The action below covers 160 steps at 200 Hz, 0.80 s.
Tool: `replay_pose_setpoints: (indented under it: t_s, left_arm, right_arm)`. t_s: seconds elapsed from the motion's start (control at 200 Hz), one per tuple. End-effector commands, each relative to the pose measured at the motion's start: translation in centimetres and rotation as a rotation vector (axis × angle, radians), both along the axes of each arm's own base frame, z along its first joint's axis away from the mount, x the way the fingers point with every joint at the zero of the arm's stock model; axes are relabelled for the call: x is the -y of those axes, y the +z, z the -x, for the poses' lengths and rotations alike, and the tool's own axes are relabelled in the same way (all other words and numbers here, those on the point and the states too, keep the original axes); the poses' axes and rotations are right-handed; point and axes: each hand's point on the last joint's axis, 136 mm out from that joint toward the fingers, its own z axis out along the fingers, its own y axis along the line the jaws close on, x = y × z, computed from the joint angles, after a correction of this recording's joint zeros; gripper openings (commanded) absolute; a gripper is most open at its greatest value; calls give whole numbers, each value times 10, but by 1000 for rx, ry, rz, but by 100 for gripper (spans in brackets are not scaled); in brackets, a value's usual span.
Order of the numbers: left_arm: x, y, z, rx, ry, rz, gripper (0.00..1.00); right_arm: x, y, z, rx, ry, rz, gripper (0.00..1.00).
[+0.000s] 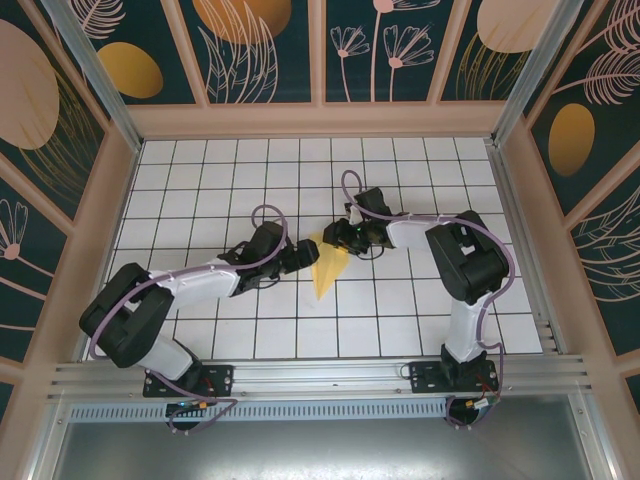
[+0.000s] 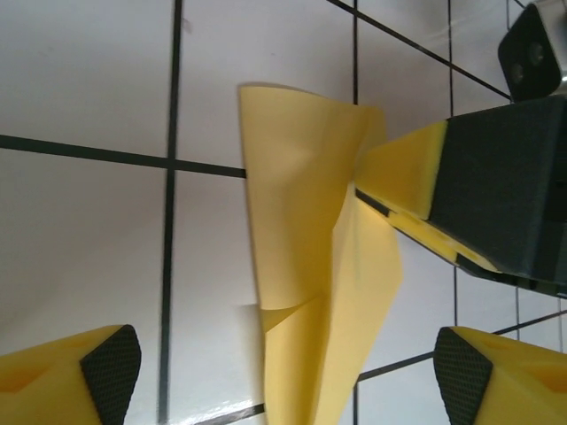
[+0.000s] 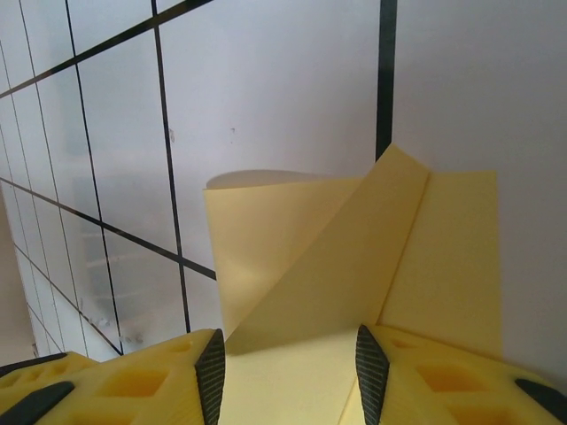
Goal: Fold a paper plane with a square sheet of paper (pick it up from the middle)
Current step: Fourth fold the wing at the center of the table, then pick up the paper from the center of the table.
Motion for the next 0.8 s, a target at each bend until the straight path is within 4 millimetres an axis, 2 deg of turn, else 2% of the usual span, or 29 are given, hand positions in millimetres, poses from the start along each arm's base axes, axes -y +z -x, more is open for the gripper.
replay_pose_setpoints:
  t_s: [0.0,0.115,0.23,0.295,0.48,0.49,0.515,0.62,0.796]
  left_arm:
    - [16,13,-9,39,-46,63,84]
    - [21,10,-11,40,-57,74,76]
    - [31,8,-15,35,-88,93,58]
    - [36,7,-17,32,-99,101,51]
    - [42,1,-27,26,-100,82,41]
    - [42,-8,-26,11,-100,68,40]
    - [42,-13,-27,1,-98,56,39]
    - [41,-22,-32,-13,-87,23,37]
    - [37,-31,-34,-27,-65,-5,17]
  right_arm:
    - [-13,13,0,7,29,-59,46]
    - [-11,18,2,14,29,-60,46]
    - [-6,19,3,13,21,-47,46]
    - [-3,19,3,19,14,-44,46]
    - [3,20,3,19,7,-50,46]
    - [4,21,3,20,6,-50,46]
    - [4,21,3,20,6,-53,47]
    - [9,21,4,17,1,-52,47]
    - [14,22,4,17,1,-54,47]
